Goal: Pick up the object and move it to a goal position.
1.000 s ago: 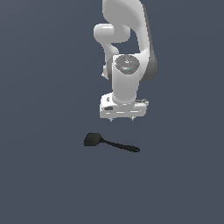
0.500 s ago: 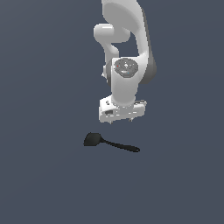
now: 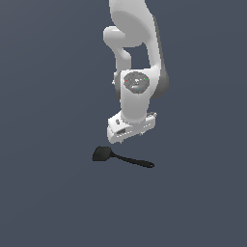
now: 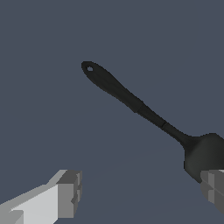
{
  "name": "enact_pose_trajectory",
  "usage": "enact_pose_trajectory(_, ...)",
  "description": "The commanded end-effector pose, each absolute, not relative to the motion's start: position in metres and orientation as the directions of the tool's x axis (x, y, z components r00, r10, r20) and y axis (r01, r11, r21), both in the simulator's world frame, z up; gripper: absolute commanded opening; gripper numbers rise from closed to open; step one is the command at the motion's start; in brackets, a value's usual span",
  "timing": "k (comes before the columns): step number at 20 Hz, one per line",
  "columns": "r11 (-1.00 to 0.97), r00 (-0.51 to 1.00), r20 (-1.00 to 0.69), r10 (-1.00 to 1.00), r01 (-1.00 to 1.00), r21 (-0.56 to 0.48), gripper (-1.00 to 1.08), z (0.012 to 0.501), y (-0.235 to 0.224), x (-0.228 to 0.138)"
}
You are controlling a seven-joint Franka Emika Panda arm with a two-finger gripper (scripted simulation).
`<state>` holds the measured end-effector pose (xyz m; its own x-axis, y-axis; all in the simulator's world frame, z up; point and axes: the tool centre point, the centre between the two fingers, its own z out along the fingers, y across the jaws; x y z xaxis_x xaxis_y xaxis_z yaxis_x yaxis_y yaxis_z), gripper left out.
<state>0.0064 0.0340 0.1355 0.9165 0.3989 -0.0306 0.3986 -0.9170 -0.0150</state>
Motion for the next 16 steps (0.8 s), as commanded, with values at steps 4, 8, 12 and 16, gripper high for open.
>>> enact_pose_trajectory(4, -0.847, 0.847, -0.027, 0.531, 0.531, -0.014, 1.00, 0.125, 0.029, 0.013)
enact_pose_trajectory(8, -0.785, 0.785, -0.025, 0.620, 0.619, -0.013, 1.00, 0.118, 0.025, 0.018)
enact_pose_trajectory(12, -0.714, 0.713, -0.022, 0.700, 0.700, -0.012, 1.00, 0.110, 0.021, 0.022)
enact_pose_trajectory(16, -0.635, 0.634, -0.019, 0.773, 0.773, -0.012, 1.00, 0.103, 0.017, 0.026)
